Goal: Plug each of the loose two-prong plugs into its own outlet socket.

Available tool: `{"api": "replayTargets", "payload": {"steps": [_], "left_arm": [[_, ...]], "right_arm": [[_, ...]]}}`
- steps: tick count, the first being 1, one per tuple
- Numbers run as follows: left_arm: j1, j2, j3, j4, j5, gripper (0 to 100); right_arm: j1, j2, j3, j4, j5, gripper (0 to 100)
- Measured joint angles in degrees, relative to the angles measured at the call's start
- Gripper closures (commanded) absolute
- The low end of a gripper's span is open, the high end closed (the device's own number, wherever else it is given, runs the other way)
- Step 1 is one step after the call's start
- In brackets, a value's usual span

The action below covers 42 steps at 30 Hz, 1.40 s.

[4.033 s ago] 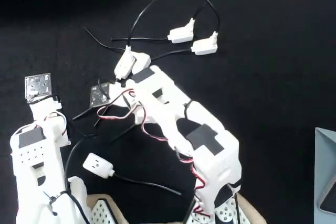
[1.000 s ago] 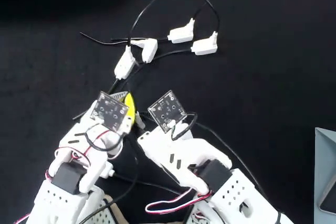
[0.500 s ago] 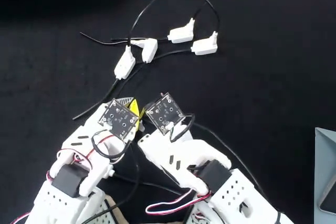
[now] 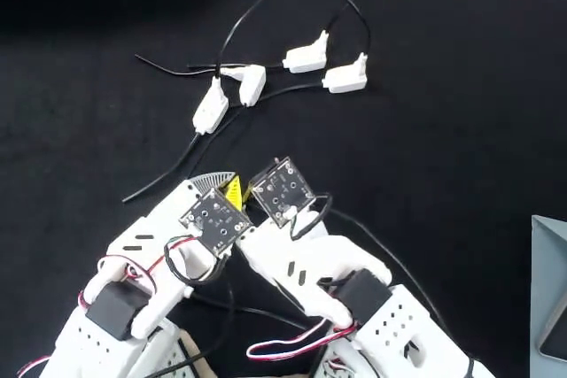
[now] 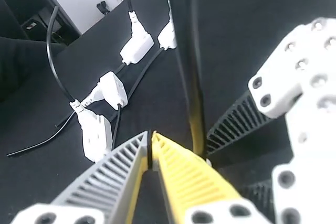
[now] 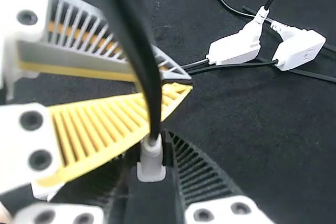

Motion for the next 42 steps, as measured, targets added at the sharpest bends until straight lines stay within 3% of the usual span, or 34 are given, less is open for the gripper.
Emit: {"api": "replayTargets", "payload": {"steps": [4, 14, 20, 31, 42], "left_arm": [[-4.7, 0.4, -2.6, 0.1, 0.0, 97], [-27.3, 0.4, -6.8, 1.2, 6.9, 96], [-32.0, 0.4, -6.8, 13.6, 6.8, 81], [-32.4, 4.8, -16.4, 37.3, -13.3, 80], [-32.4, 42.0, -31.6, 46.1, -26.5, 76]], "right_arm": [[1.4, 0.0, -0.1, 0.8, -0.1, 98.5], [9.4, -0.4, -0.1, 1.1, -0.1, 98.5], [15.4, -0.4, -0.1, 1.1, -0.1, 98.5], [19.5, -0.4, -0.1, 1.1, -0.1, 98.5], [19.5, -0.4, -0.1, 1.1, -0.1, 98.5]]}}
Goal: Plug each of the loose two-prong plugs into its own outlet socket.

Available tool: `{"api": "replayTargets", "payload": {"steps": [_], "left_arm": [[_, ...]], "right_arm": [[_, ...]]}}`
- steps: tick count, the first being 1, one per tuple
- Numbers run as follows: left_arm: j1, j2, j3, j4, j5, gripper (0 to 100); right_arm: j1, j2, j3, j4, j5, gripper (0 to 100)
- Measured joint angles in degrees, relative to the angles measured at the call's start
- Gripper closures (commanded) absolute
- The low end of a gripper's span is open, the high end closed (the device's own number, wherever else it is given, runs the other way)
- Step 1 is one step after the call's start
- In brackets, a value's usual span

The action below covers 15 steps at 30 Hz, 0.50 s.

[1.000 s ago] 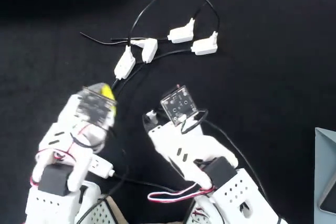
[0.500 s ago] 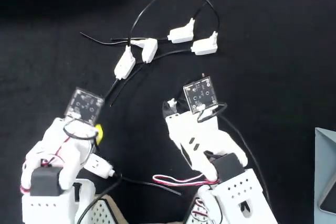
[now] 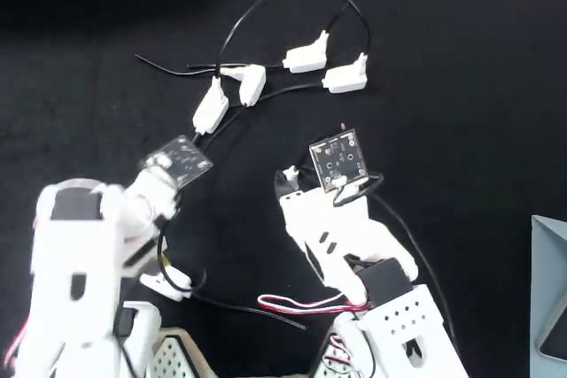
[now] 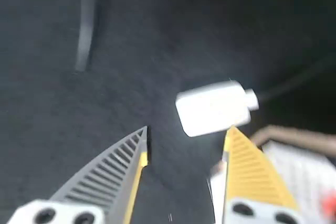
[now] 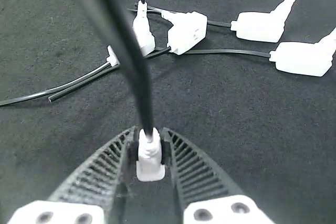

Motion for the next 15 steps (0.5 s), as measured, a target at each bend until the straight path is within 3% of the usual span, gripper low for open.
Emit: {"api": "replayTargets", "payload": {"steps": [7, 15], "left_arm": [[0.0, 14.5, -1.8, 0.4, -12.2, 76], [0.0, 23.0, -1.1, -4.0, -20.0, 76]], "right_arm": [[0.0, 0.0, 0.0, 0.0, 0.0, 98.5], [0.0, 0.0, 0.0, 0.0, 1.2, 98.5]]}}
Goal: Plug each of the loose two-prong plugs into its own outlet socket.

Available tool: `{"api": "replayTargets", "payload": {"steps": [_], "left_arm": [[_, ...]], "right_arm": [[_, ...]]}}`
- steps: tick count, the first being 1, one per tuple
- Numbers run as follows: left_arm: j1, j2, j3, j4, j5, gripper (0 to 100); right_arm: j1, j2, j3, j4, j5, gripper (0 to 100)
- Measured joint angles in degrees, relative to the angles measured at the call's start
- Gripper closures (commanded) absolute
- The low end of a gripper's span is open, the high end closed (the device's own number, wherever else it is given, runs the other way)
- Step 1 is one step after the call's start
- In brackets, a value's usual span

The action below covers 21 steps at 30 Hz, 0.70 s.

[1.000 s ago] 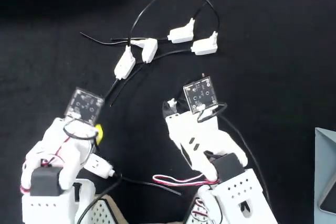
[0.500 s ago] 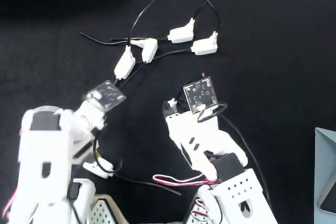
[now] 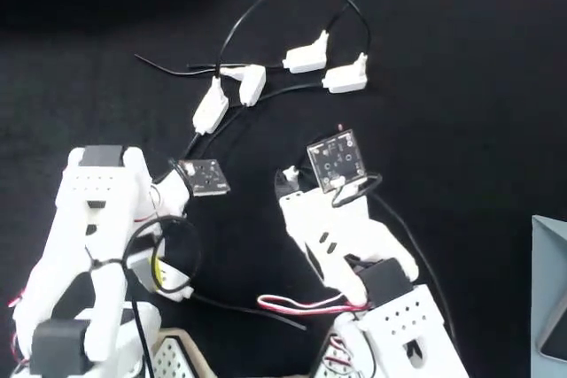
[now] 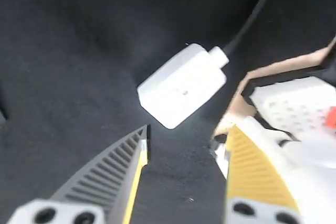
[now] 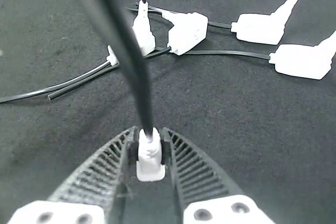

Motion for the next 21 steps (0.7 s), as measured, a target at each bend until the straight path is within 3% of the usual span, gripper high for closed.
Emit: {"api": "replayTargets", "payload": {"steps": [15, 21], "left_arm": [[6.3, 1.1, 16.6, -20.7, -1.1, 76], [6.4, 0.5, 18.6, -30.4, 10.7, 76]], "right_arm": [[0.0, 0.0, 0.0, 0.0, 0.3, 98.5], [0.0, 0.0, 0.0, 0.0, 0.3, 98.5]]}}
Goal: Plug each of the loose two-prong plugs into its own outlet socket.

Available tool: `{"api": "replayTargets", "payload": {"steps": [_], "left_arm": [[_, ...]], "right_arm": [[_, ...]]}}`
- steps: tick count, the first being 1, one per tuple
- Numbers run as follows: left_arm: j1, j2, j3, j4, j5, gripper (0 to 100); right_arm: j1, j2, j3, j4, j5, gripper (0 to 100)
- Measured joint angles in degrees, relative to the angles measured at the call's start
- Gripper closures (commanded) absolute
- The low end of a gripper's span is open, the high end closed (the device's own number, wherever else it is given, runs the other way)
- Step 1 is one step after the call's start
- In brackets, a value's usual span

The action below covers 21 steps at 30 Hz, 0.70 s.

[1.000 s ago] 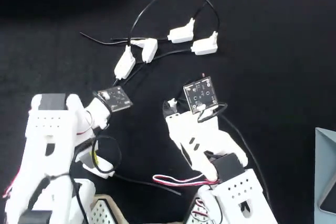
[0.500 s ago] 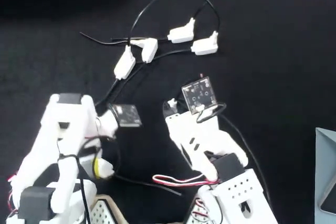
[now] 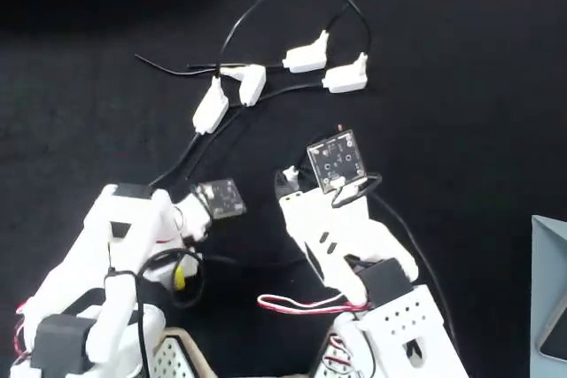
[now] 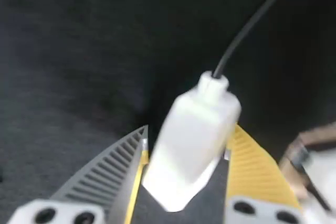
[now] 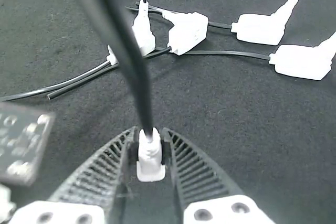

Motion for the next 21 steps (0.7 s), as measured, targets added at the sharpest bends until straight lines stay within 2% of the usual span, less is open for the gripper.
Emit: {"api": "replayTargets", "payload": {"steps": [9, 15, 21], "left_arm": [[0.2, 0.1, -2.1, -2.8, 12.0, 76], [3.2, 0.1, -6.1, -6.0, 18.4, 76], [4.0, 0.1, -6.1, -6.2, 20.7, 76]], "right_arm": [[0.0, 0.0, 0.0, 0.0, 0.0, 98.5], [0.0, 0.0, 0.0, 0.0, 0.0, 98.5], [0.0, 0.0, 0.0, 0.0, 0.0, 98.5]]}}
